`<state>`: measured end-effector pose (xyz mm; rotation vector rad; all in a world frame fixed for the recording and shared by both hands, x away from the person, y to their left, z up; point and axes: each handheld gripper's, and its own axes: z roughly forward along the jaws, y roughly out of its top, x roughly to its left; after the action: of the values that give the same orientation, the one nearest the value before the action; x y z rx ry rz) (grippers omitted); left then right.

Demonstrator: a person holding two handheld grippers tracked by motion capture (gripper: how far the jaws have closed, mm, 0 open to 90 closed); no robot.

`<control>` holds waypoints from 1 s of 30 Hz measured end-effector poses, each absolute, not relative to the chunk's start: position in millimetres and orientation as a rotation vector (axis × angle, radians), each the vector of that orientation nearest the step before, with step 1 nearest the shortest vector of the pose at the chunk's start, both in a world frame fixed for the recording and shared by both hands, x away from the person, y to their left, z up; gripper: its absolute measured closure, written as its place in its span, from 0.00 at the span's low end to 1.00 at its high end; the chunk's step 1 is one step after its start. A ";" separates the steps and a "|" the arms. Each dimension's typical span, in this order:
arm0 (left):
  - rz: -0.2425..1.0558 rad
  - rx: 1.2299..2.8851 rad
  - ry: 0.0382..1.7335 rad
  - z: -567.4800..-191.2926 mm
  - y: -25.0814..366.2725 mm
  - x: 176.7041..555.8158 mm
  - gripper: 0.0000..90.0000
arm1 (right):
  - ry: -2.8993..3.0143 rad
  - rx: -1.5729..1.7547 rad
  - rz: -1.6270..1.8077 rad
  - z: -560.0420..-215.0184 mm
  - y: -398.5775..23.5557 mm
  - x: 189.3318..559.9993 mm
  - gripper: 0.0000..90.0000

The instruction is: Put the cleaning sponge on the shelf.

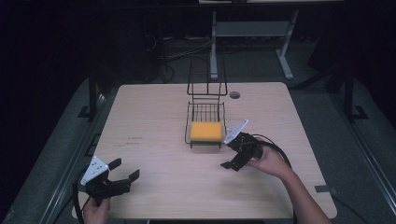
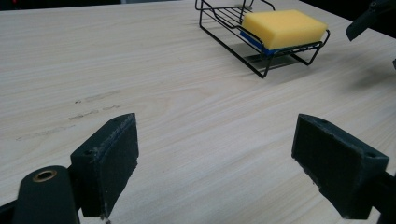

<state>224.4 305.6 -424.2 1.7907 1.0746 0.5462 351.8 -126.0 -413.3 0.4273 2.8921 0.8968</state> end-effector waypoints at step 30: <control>0.540 1.802 1.075 -425.7 302.8 224.4 0.16 | 2.865 0.532 0.867 -427.1 -172.2 334.2 0.17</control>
<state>224.4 302.8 -425.7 1.8022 1.0755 0.5401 334.2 -172.2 -427.1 0.5321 2.8645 0.8669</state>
